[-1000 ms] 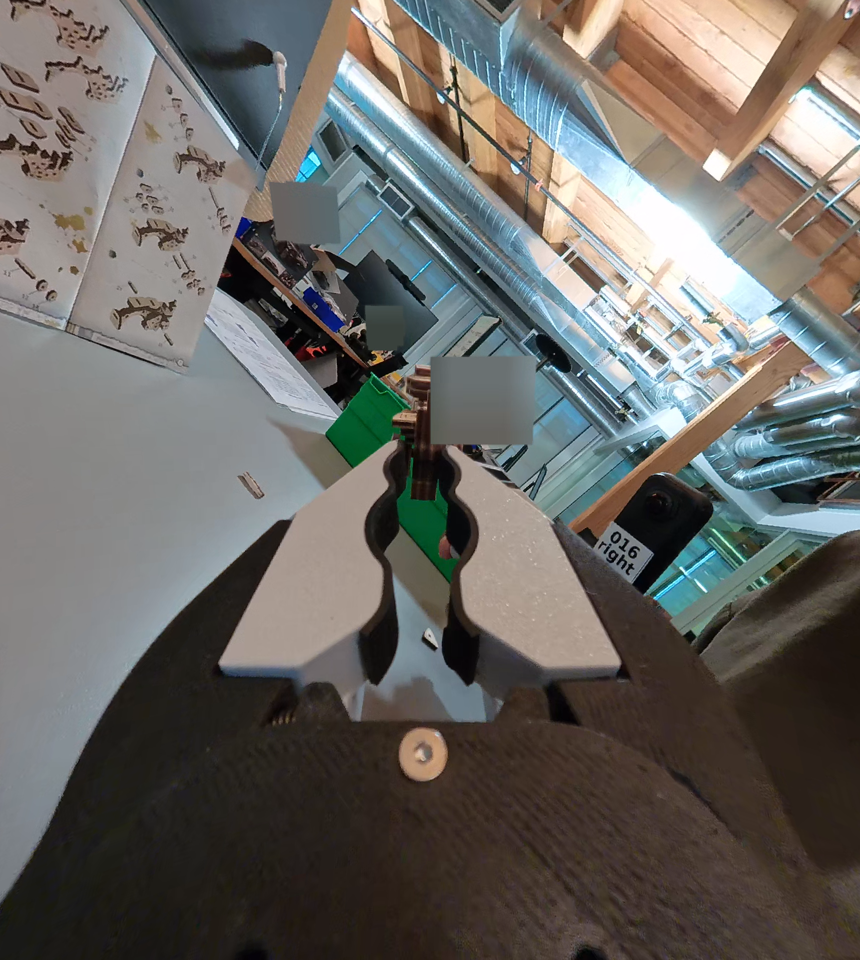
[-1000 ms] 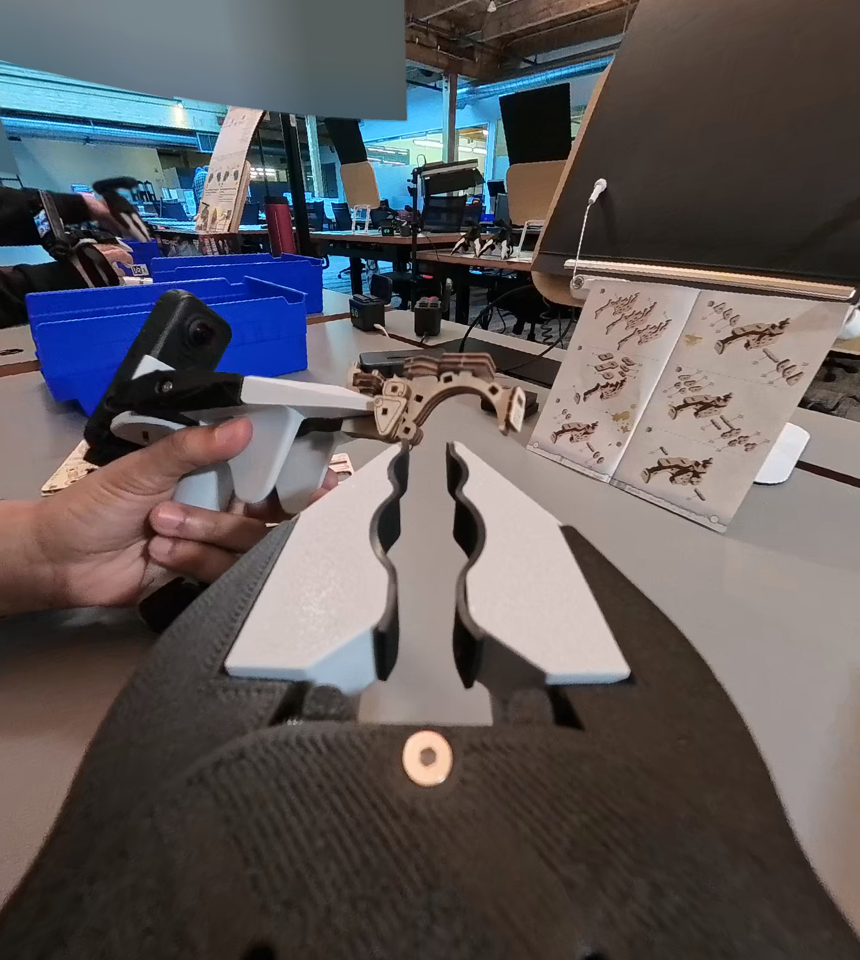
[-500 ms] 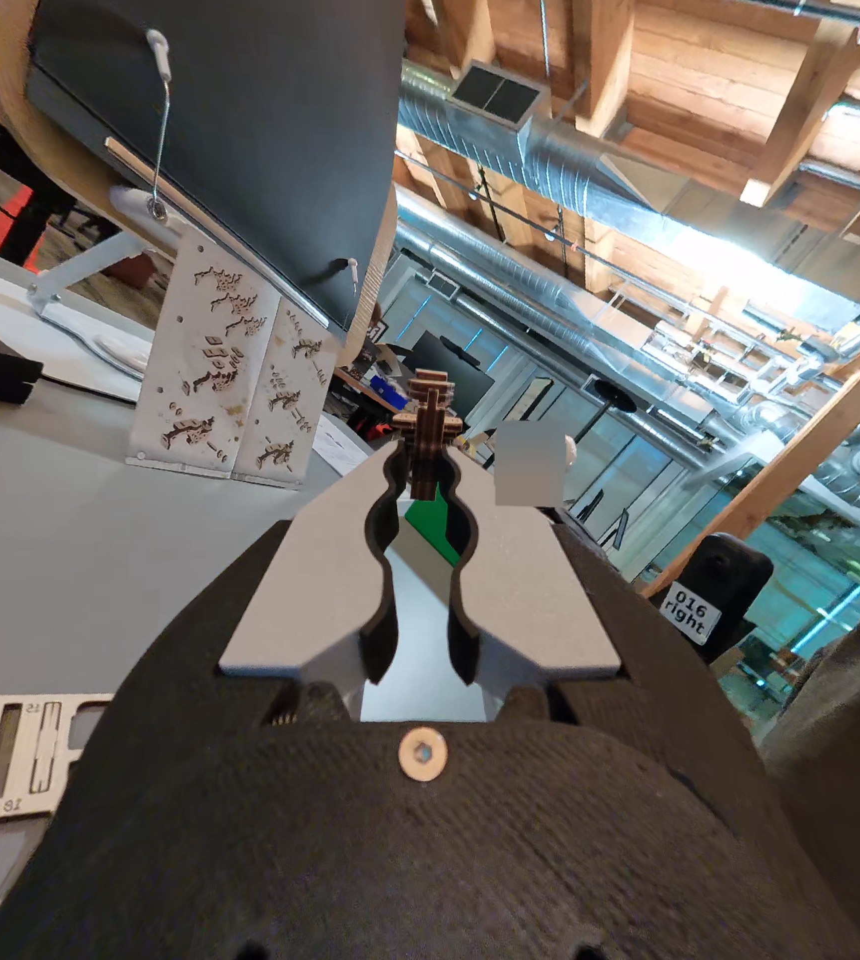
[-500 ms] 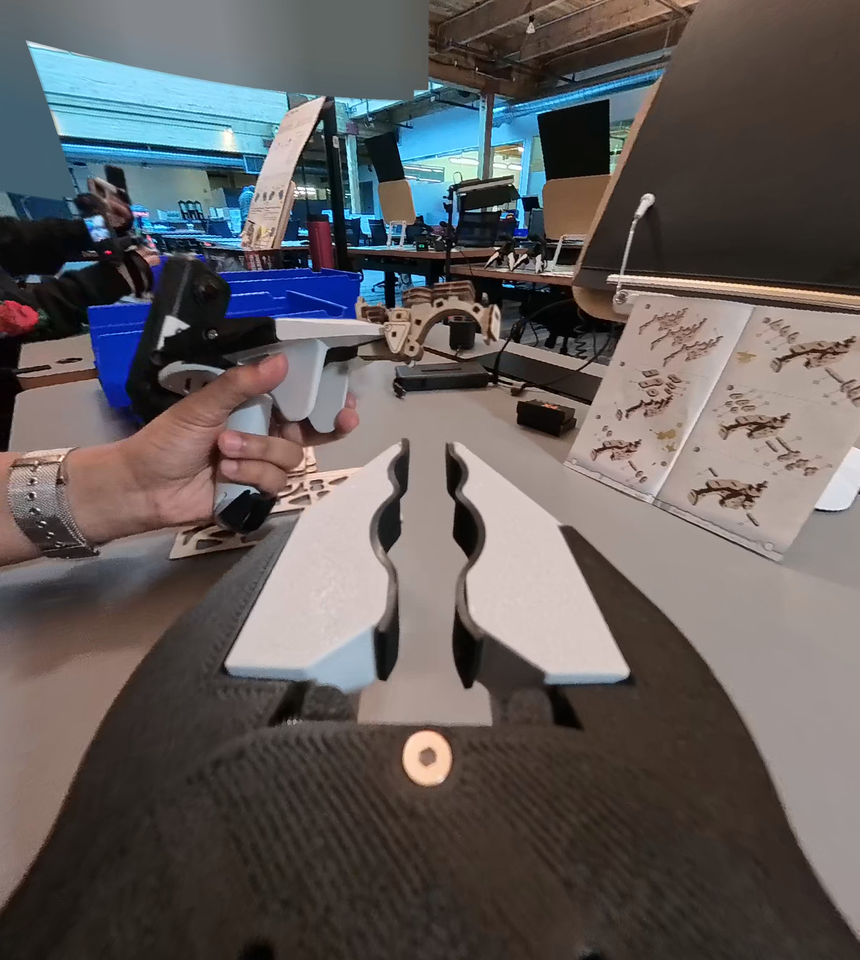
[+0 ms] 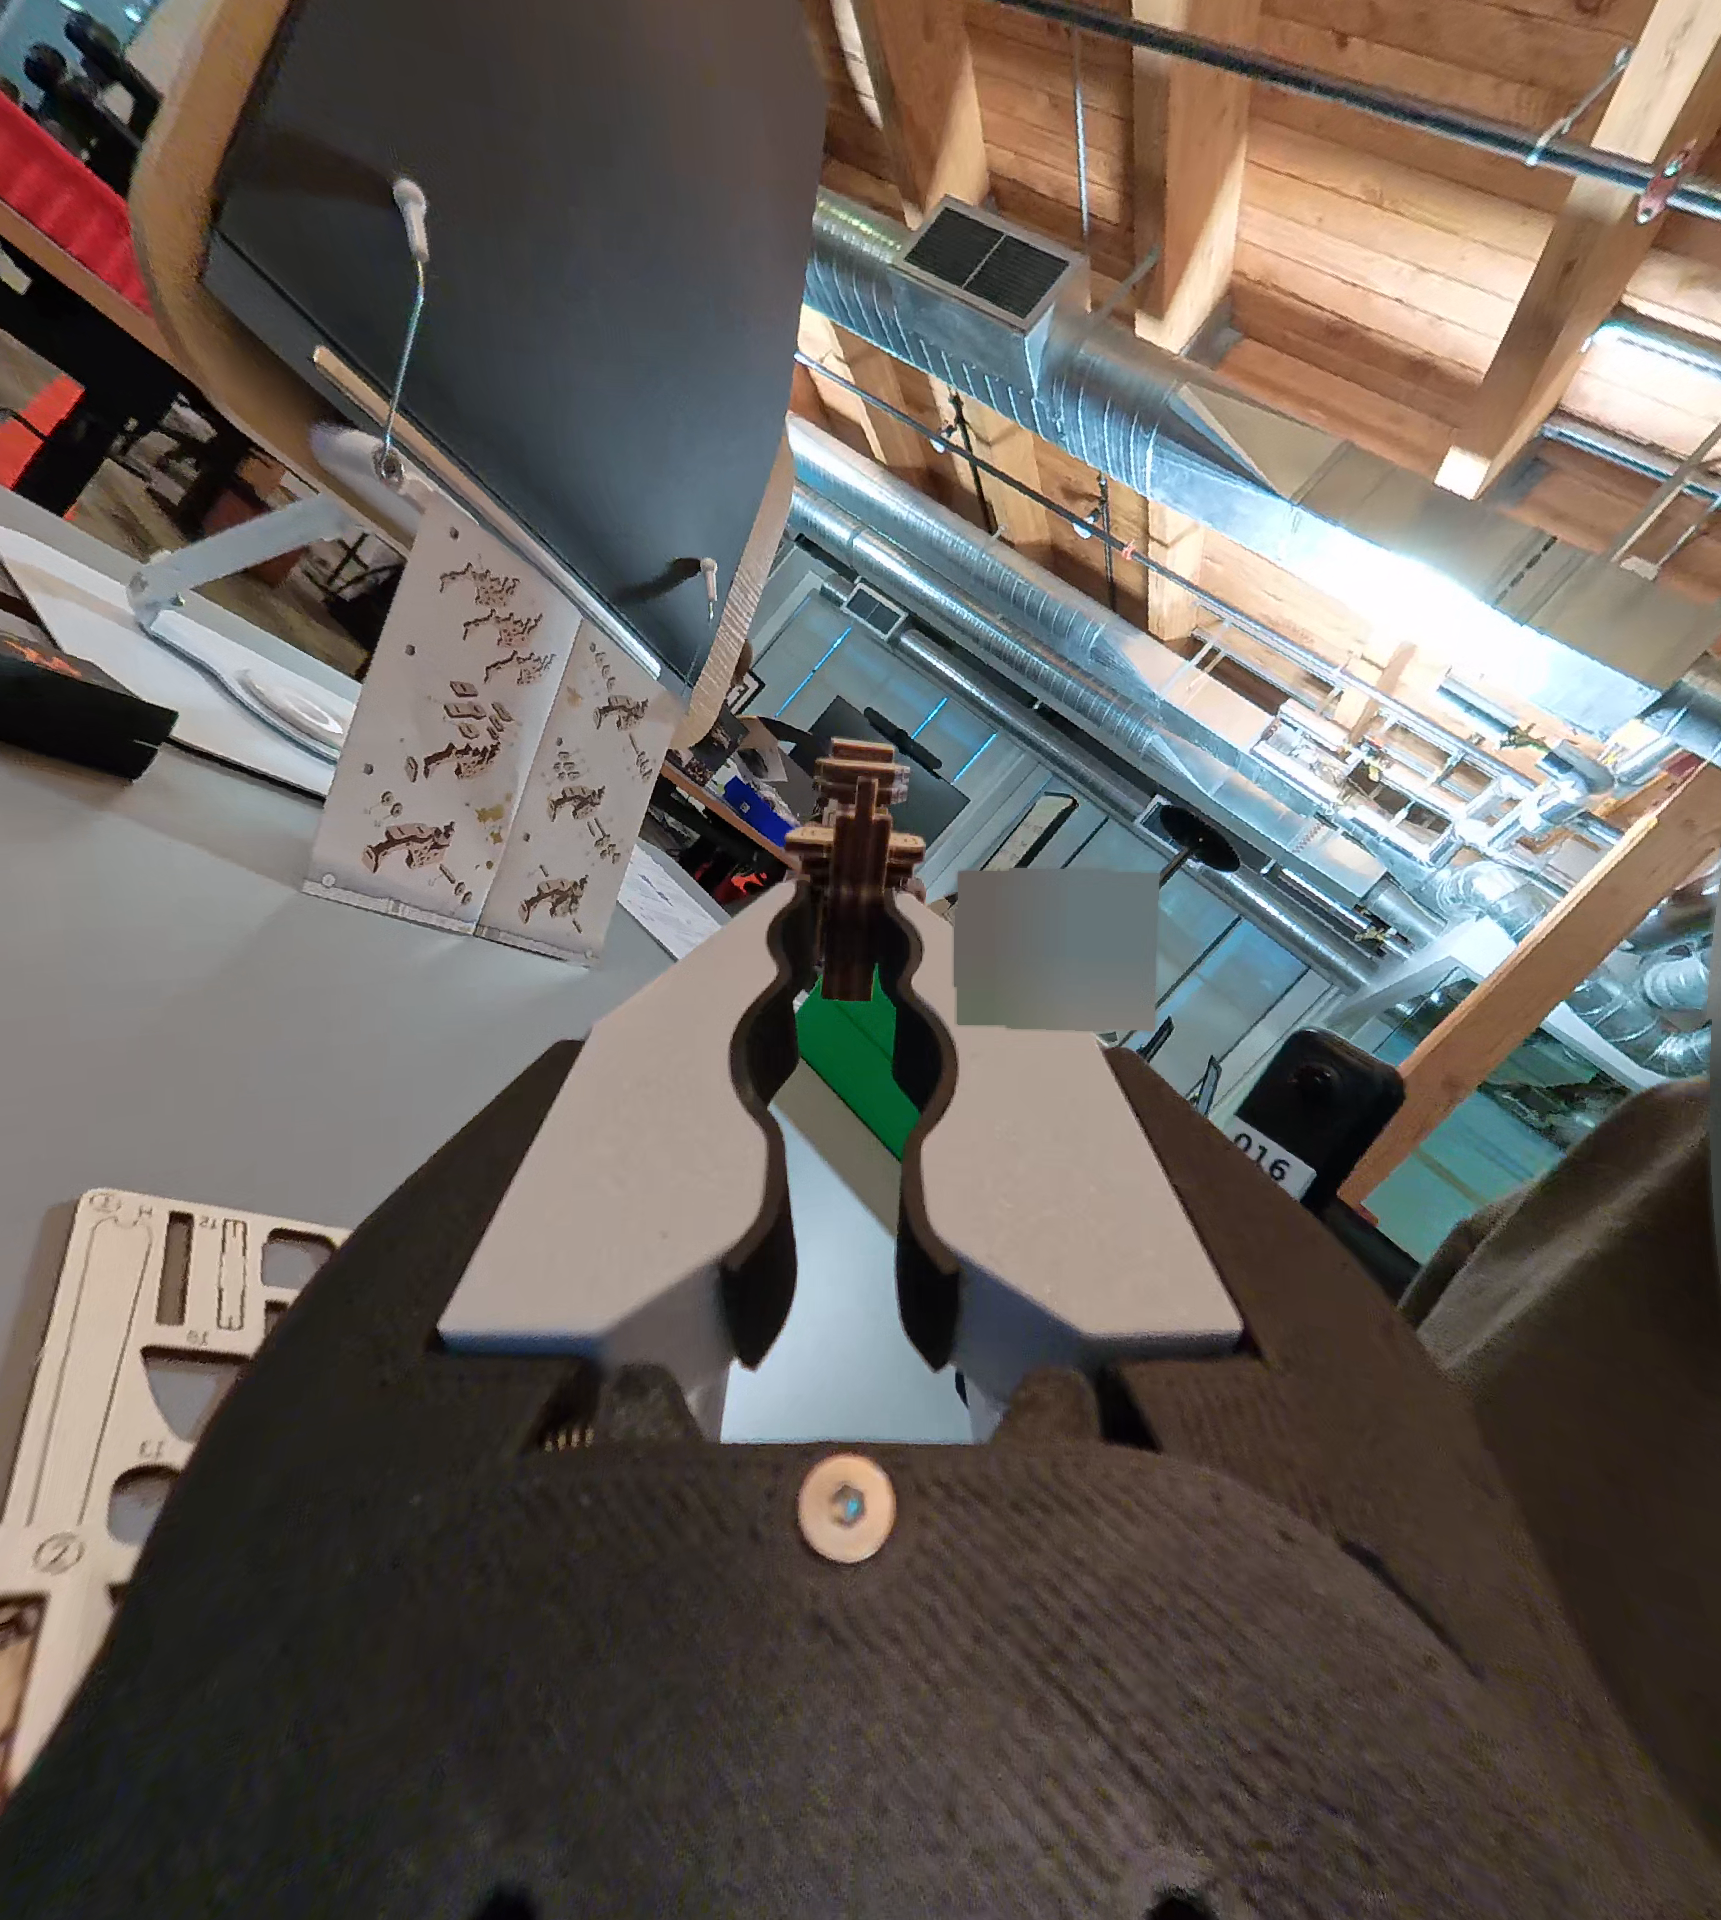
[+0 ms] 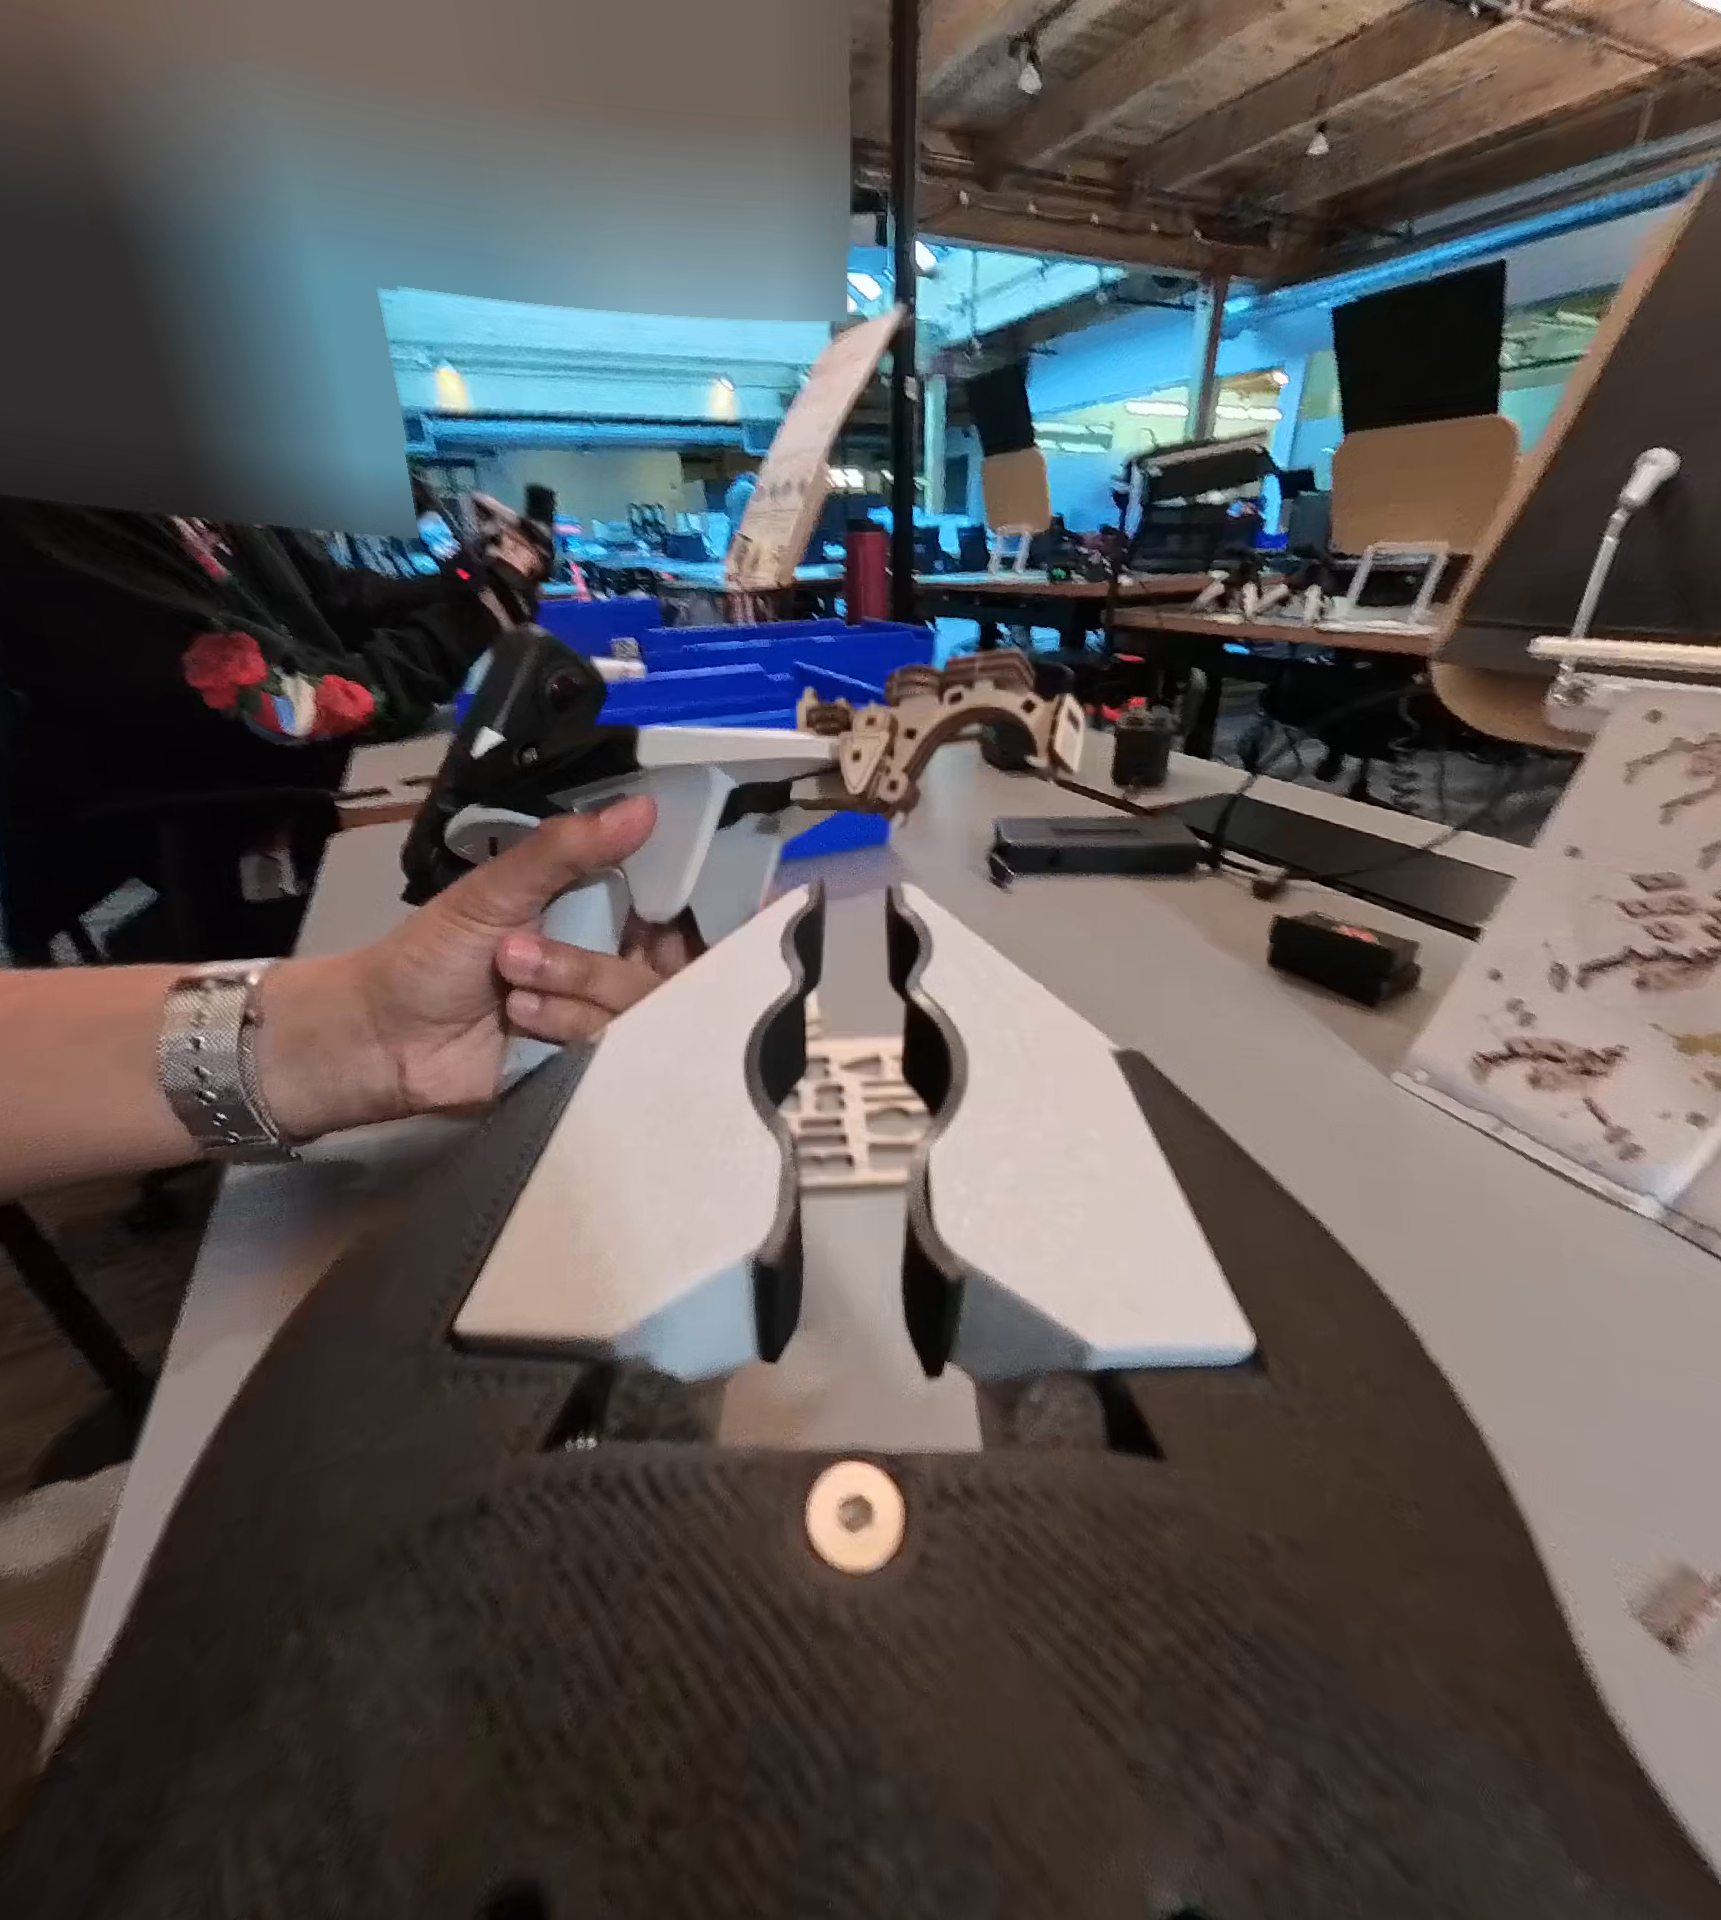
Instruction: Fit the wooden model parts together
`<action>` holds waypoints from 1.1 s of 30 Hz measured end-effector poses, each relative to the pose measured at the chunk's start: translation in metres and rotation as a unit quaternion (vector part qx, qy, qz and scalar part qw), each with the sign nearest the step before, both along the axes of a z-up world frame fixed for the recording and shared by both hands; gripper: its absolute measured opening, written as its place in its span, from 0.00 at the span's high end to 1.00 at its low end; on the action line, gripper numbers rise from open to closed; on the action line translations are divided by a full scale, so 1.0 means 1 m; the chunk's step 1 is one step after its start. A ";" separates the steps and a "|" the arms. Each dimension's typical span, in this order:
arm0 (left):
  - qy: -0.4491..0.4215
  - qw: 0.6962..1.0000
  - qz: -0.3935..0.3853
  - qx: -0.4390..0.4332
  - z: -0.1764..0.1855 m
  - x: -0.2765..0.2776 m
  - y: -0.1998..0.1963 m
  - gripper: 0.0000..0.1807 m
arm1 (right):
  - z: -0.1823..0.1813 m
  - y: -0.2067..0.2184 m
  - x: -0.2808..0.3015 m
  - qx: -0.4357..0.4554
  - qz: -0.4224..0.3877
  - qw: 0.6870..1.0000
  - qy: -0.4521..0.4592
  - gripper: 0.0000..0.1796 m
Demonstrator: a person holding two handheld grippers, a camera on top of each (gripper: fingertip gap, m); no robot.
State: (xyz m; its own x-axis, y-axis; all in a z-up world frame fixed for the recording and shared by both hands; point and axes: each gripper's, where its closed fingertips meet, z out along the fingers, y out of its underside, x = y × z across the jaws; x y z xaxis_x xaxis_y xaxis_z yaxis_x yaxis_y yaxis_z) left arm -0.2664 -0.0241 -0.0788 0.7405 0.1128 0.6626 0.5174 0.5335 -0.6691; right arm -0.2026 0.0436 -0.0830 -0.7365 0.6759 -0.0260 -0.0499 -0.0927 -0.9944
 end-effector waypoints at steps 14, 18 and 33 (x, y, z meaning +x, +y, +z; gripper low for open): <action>0.030 0.983 -0.158 0.085 0.022 0.053 -0.032 0.96 | 0.057 -0.027 0.031 -0.188 0.168 0.967 0.017 0.93; 0.034 0.990 -0.120 0.059 0.017 0.040 -0.032 0.96 | 0.028 -0.037 0.023 -0.118 0.190 0.974 -0.041 0.88; 0.036 0.973 -0.221 0.051 0.015 0.044 0.037 0.96 | 0.038 0.033 0.018 -0.244 0.107 0.961 -0.073 0.90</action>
